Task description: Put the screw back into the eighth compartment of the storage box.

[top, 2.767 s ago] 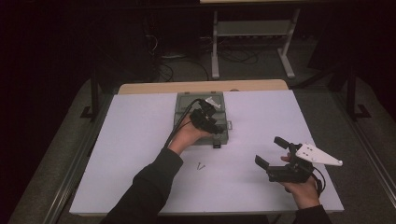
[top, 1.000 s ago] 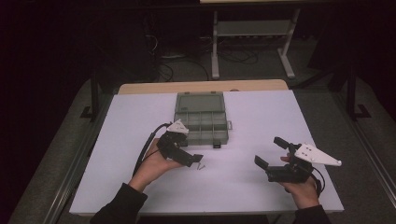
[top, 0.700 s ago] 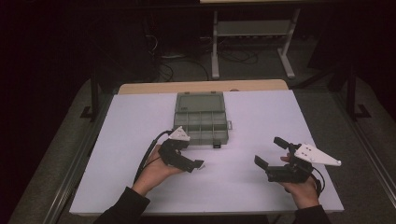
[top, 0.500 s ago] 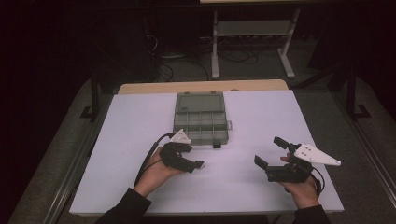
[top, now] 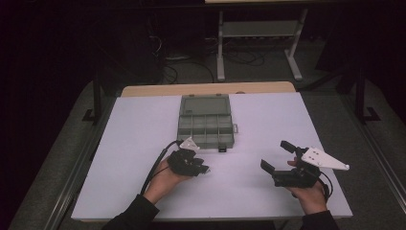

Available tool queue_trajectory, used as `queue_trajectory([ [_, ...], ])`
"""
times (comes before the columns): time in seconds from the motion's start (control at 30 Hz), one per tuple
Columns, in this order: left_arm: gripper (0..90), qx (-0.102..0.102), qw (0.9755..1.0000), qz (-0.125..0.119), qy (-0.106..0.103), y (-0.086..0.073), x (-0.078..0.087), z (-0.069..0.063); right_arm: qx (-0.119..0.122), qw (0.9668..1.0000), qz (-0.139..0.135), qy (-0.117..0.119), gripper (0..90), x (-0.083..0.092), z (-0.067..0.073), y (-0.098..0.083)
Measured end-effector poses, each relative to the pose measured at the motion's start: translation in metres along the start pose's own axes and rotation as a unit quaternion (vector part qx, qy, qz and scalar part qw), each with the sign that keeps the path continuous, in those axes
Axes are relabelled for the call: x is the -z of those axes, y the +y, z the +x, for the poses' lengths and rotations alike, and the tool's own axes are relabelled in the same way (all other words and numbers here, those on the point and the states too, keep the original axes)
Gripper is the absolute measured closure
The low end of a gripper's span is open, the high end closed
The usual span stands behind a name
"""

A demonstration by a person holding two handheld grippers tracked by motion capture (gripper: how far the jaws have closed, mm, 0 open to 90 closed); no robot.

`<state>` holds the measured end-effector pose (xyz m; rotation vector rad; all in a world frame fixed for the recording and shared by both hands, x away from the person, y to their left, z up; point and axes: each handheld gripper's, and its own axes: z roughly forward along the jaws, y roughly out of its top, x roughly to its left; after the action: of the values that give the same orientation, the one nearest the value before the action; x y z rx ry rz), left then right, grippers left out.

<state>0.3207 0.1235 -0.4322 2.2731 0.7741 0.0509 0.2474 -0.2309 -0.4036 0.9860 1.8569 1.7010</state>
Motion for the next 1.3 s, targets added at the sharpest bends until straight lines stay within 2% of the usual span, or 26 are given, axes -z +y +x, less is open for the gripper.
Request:
queue_trajectory([
  [0.13,67.8,0.001,1.0000,0.009,0.002,-0.0004,-0.0031,0.0001,0.000,1.0000,0.000,0.000,0.0,-0.0001,0.0001,0.0000],
  [0.17,68.8,-0.008,0.9998,0.015,0.003,-0.0005,-0.0032,0.0013,0.000,1.0000,0.000,0.000,0.0,-0.0001,0.0001,0.0000],
  [0.33,72.4,-0.012,0.9996,0.025,0.006,-0.0009,-0.0060,0.0014,0.001,1.0000,0.000,0.000,0.0,-0.0002,0.0000,0.0000],
  [0.37,72.9,-0.005,0.9998,0.020,0.007,-0.0013,-0.0074,0.0004,0.000,1.0000,0.000,0.000,0.0,-0.0001,0.0001,0.0001],
  [0.43,74.5,-0.004,0.9998,0.020,0.009,-0.0016,-0.0075,0.0003,0.000,1.0000,0.000,0.000,0.0,0.0000,0.0001,0.0000],
  [0.47,75.2,-0.008,0.9997,0.021,0.009,-0.0016,-0.0075,0.0005,0.001,1.0000,0.000,0.000,0.0,0.0000,0.0000,0.0001],
  [0.5,75.9,-0.020,0.9993,0.030,0.010,-0.0014,-0.0063,0.0019,0.000,1.0000,-0.001,0.000,0.0,0.0001,0.0001,0.0001],
  [0.57,77.8,-0.019,0.9993,0.029,0.014,-0.0015,-0.0066,0.0011,0.001,1.0000,0.000,0.000,0.0,-0.0001,0.0001,0.0000],
  [0.6,78.8,-0.010,0.9996,0.020,0.015,-0.0018,-0.0078,-0.0002,0.001,1.0000,0.001,0.000,0.0,-0.0001,0.0002,0.0000],
  [0.63,79.7,-0.023,0.9991,0.033,0.016,-0.0015,-0.0062,0.0016,0.001,1.0000,0.000,0.000,0.0,-0.0002,0.0003,0.0000],
  [0.83,87.1,-0.021,0.9990,0.030,0.024,-0.0019,-0.0071,0.0014,0.001,1.0000,0.001,0.000,0.0,-0.0002,0.0002,0.0001],
  [0.9,87.4,-0.027,0.9988,0.033,0.026,-0.0017,-0.0068,0.0018,0.001,1.0000,0.001,0.000,0.0,-0.0003,0.0003,0.0000],
  [1.07,88.2,-0.026,0.9987,0.034,0.026,-0.0013,-0.0065,0.0016,0.001,1.0000,0.000,0.000,0.0,-0.0002,0.0003,0.0001],
  [1.13,88.2,-0.007,0.9995,0.023,0.021,-0.0017,-0.0076,0.0007,0.001,1.0000,0.000,0.000,0.0,0.0001,0.0003,0.0002],
  [1.17,88.2,-0.008,0.9995,0.024,0.020,-0.0017,-0.0073,0.0009,0.001,1.0000,0.000,0.000,0.0,0.0002,0.0003,0.0002],
  [1.2,88.2,-0.020,0.9990,0.035,0.019,-0.0014,-0.0057,0.0025,0.001,1.0000,0.000,0.000,0.0,0.0002,0.0003,0.0002],
  [1.3,88.2,-0.016,0.9992,0.033,0.018,-0.0015,-0.0059,0.0017,0.001,1.0000,0.000,0.000,0.0,0.0002,0.0003,0.0002],
])
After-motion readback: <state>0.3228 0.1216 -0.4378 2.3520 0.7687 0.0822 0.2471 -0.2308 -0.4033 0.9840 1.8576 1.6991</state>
